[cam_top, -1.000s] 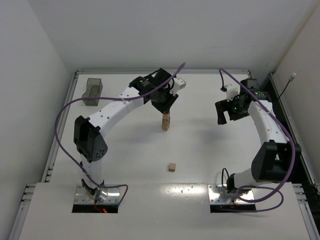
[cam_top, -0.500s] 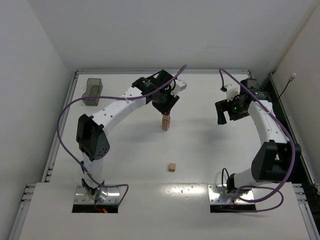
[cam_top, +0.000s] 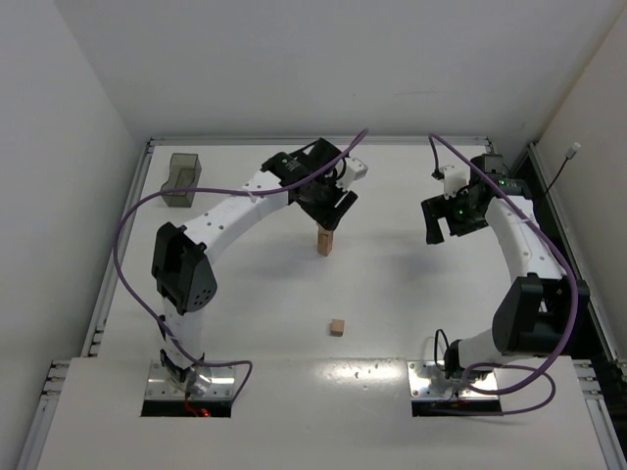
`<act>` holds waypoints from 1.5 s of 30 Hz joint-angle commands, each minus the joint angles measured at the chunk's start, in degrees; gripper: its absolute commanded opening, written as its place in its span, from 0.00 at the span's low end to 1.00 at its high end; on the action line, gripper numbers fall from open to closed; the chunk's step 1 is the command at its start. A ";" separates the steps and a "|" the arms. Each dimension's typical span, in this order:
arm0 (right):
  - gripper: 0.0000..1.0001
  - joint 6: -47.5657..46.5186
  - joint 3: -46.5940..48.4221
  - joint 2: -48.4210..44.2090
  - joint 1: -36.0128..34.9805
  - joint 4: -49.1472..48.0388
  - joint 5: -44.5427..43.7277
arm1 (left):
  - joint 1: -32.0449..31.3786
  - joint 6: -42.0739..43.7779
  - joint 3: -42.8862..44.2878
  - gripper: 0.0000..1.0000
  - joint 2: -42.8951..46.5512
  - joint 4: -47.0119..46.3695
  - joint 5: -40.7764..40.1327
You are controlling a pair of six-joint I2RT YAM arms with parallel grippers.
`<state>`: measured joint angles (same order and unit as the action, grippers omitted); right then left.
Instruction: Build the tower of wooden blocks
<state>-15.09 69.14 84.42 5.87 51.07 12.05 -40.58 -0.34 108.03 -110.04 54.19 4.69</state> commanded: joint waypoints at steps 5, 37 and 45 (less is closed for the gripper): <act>0.88 -0.55 2.31 0.13 -0.24 -0.62 0.51 | -0.64 -0.80 -1.06 0.67 5.43 -6.18 0.67; 0.62 -12.70 -9.83 2.83 -68.36 -7.91 -6.06 | 29.33 -17.77 -38.95 1.00 45.53 -18.60 -19.72; 0.52 -3.19 -5.95 12.69 -67.58 -9.50 -14.61 | 29.85 -16.71 -38.42 1.00 45.53 -19.13 -19.72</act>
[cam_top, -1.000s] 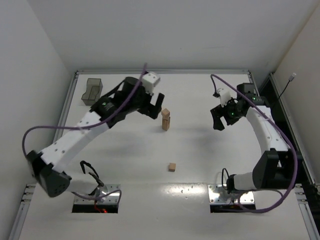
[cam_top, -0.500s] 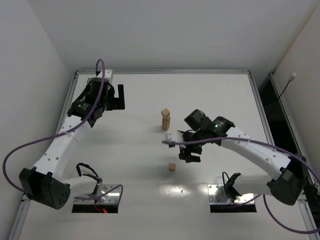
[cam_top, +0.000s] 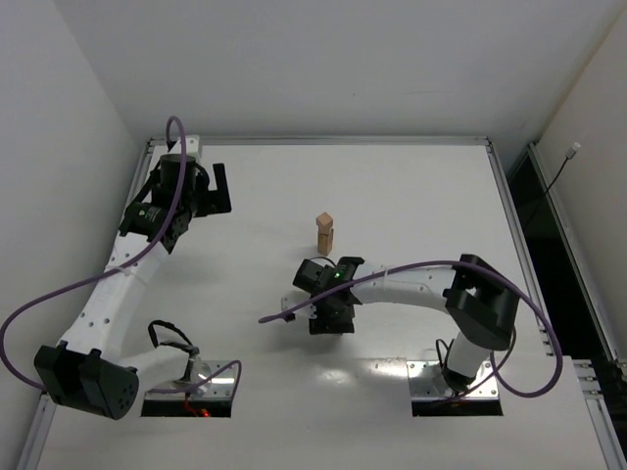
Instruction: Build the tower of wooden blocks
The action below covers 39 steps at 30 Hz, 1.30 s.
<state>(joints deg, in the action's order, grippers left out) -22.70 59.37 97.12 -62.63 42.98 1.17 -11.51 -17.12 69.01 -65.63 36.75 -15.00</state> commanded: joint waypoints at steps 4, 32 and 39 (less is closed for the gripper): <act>0.52 4.94 5.92 1.49 0.93 -0.80 -0.91 | 0.79 0.07 -0.72 1.00 1.11 -2.73 -0.02; 0.41 3.89 6.10 8.08 -0.30 3.25 6.83 | 0.79 0.60 -1.78 1.00 -0.47 -3.79 2.70; 0.00 3.89 6.10 9.23 -0.30 2.72 5.78 | 0.79 0.60 -2.30 1.00 -1.00 -4.32 2.70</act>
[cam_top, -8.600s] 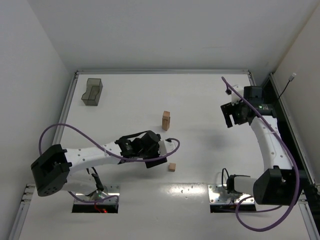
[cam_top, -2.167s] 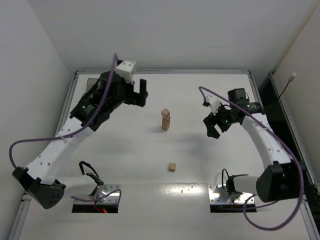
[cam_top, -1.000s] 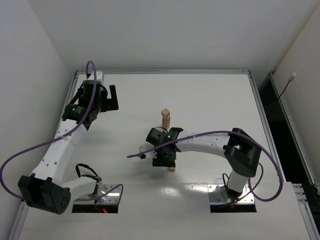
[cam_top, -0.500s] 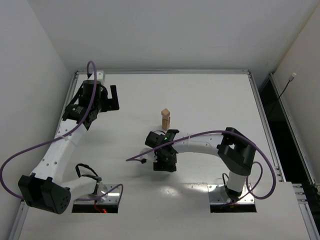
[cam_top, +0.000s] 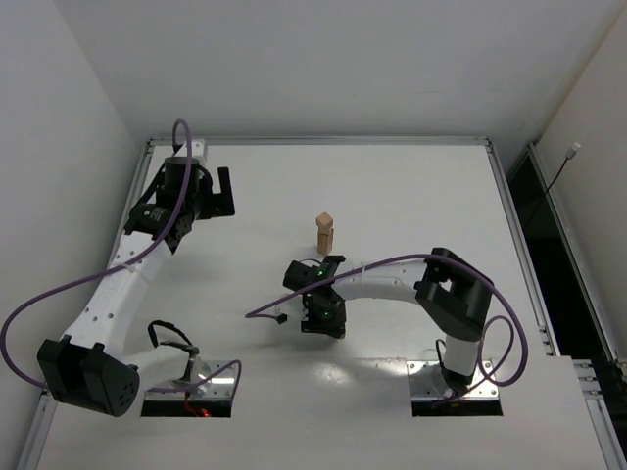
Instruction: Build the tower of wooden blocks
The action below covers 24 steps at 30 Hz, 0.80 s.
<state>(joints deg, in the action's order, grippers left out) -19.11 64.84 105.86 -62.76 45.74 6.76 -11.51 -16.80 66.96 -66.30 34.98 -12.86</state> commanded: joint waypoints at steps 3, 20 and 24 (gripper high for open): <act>0.00 0.31 0.64 -0.13 -0.17 -0.56 -0.34 | 0.79 -0.25 -0.78 1.00 -0.32 -2.55 1.09; 0.00 3.18 8.70 -21.15 17.40 -22.97 15.99 | -3.79 -3.86 -21.08 1.00 14.18 -13.27 14.44; 0.00 7.24 13.64 -19.20 23.29 -27.97 16.00 | -4.84 -3.86 -23.01 1.00 14.71 -14.33 14.44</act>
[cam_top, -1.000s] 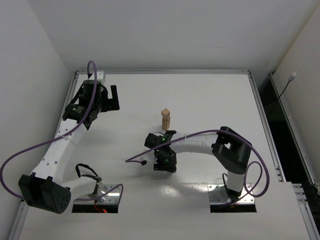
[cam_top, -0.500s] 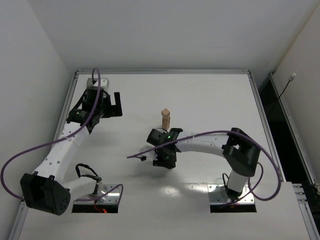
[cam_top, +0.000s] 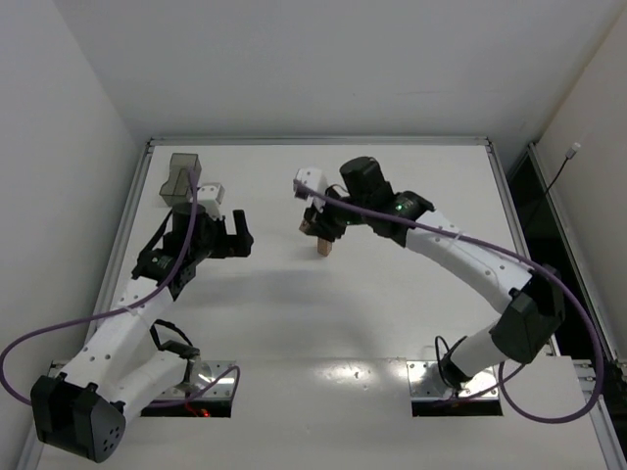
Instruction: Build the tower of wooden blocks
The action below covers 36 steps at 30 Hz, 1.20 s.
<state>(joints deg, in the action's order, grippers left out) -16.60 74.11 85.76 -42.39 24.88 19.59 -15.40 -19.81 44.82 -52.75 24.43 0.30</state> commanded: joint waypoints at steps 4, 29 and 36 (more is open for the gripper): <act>0.00 8.94 7.88 3.27 11.07 -12.83 6.67 | -1.56 -0.31 -1.49 1.00 1.69 -4.39 0.76; 0.00 15.36 -23.98 -20.52 20.77 -38.14 3.78 | -4.73 3.64 -0.34 1.00 0.63 -6.06 -2.49; 0.00 23.54 -40.16 -23.27 21.30 -65.38 4.31 | -4.73 3.64 -1.04 1.00 1.16 -6.31 -3.02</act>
<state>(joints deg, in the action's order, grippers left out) 2.42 38.89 63.53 -21.45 -22.68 22.57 -19.55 -16.73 43.20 -52.29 20.84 -2.28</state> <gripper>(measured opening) 0.303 0.996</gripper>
